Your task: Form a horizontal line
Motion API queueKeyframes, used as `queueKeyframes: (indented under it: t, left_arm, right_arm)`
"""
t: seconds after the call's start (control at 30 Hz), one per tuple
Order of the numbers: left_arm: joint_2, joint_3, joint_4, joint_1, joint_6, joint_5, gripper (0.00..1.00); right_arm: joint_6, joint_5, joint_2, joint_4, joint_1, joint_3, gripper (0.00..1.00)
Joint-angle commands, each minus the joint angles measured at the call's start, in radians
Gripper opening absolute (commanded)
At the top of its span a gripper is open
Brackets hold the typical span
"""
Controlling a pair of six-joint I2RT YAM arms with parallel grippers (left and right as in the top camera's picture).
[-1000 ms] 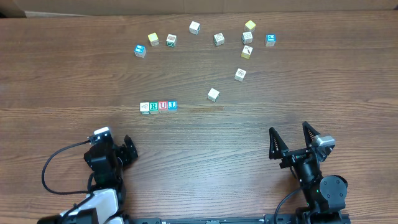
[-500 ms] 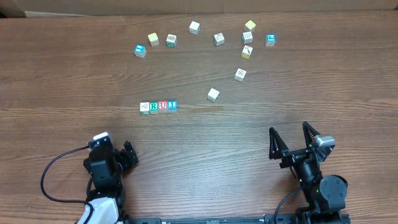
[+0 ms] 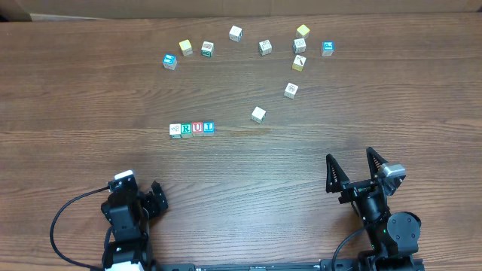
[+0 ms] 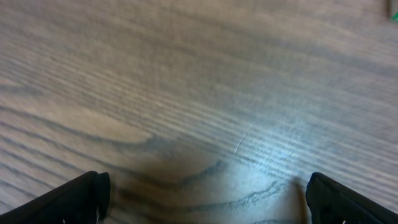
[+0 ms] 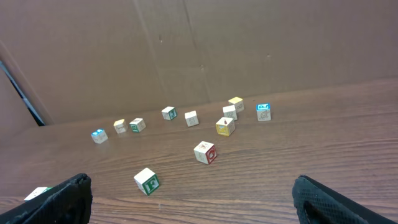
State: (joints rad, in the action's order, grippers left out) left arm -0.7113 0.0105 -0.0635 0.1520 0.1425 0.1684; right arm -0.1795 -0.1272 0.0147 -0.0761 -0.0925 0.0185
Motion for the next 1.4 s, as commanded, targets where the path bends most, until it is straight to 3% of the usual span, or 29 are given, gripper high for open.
queueKeyframes:
  t: [0.0,0.73,1.1,1.37]
  left_arm:
    - [0.060,-0.006,-0.002,0.005,-0.053,-0.017,1.00]
    - [0.570,-0.006,-0.010,-0.100,-0.246,-0.056,0.99]
    - [0.709,-0.006,-0.010,-0.113,-0.270,-0.053,1.00]
    - [0.708,-0.006,-0.010,-0.113,-0.238,-0.044,1.00]
  right_arm:
    - [-0.003,-0.005,-0.013,0.003,-0.004,-0.011,1.00]
    - [-0.003,-0.005,-0.013,0.003,-0.004,-0.011,1.00]
    - [-0.003,-0.005,-0.013,0.003,-0.004,-0.011,1.00]
    - [-0.003,-0.005,-0.013,0.003,-0.004,-0.011,1.00]
